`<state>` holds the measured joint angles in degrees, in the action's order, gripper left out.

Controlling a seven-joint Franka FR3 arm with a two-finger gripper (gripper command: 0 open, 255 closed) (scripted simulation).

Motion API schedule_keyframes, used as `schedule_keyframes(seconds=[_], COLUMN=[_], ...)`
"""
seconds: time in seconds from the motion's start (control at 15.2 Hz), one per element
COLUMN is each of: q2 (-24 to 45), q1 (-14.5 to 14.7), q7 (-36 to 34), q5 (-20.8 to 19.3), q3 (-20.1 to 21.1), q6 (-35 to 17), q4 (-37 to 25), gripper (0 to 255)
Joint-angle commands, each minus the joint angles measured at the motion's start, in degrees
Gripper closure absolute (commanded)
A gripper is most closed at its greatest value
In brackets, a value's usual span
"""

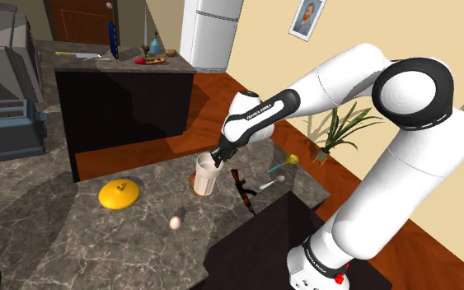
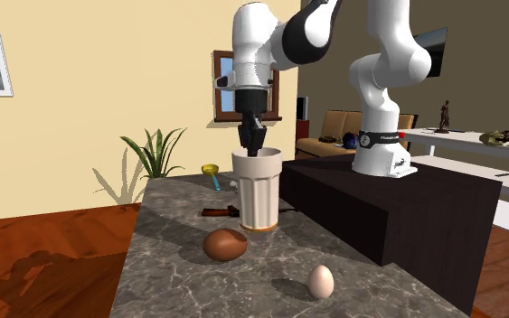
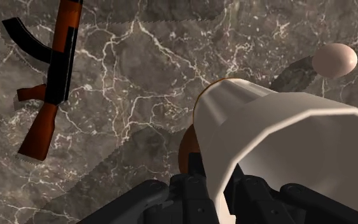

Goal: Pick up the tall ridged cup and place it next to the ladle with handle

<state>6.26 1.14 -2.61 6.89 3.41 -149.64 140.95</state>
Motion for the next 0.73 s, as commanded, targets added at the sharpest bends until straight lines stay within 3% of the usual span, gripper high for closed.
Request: schedule_keyframes(seconds=[0.0, 0.66], q2=[-1.63, -8.07], q1=[0.04, -0.06], q7=[-0.26, -1.06], q5=[-0.13, -0.72], q3=[0.00, -0.14], q6=[1.54, 9.59], q4=[0.08, -1.55], gripper=[255, 255])
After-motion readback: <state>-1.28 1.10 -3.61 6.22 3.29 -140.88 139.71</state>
